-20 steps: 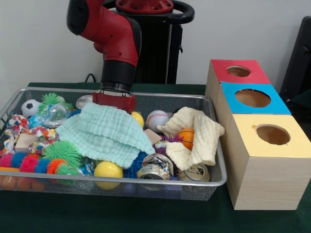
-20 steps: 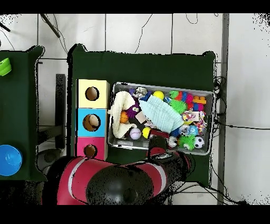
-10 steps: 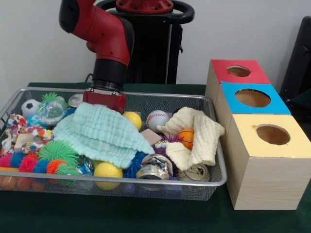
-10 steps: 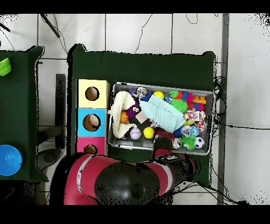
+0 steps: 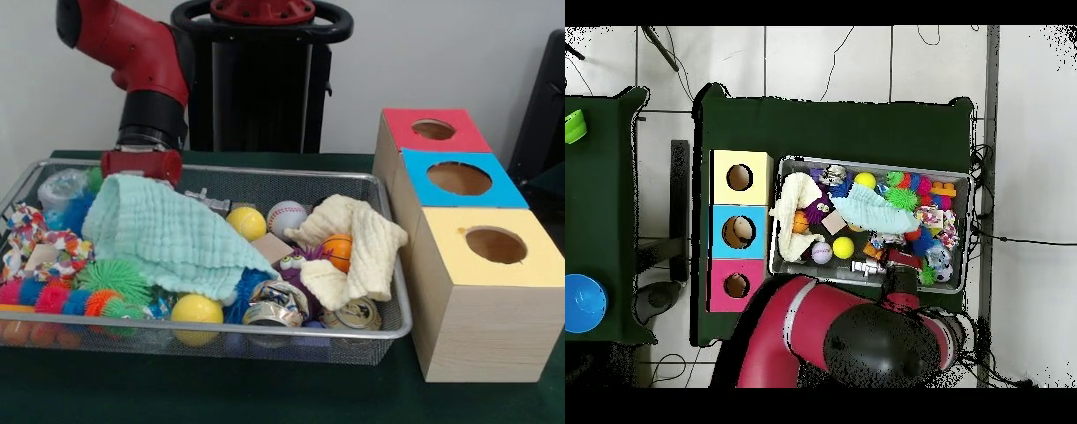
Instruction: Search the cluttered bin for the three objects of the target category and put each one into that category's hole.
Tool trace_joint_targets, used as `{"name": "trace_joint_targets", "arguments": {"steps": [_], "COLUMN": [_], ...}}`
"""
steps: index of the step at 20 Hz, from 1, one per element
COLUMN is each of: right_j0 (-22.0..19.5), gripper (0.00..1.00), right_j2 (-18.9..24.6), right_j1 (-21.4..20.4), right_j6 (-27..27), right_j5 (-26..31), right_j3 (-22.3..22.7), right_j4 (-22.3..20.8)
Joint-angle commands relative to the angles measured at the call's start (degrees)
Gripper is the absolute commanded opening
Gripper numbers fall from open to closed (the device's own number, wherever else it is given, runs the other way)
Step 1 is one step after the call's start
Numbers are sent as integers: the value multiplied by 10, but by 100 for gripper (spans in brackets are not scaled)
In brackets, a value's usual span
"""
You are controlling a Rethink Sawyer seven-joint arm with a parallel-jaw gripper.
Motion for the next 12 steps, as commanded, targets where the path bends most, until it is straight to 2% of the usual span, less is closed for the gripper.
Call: {"name": "trace_joint_targets", "arguments": {"steps": [1, 6, 10, 12], "right_j0": [-28, -30, -23, -20], "gripper": [100, 100, 100, 100], "right_j2": [6, 9, 13, 16], "right_j1": [-60, -77, -69, -61], "right_j6": [24, 7, -29, -48], "right_j5": [-36, -28, -36, -36], "right_j3": [-38, -25, -19, -16], "right_j4": [-92, -117, -133, -127]}}
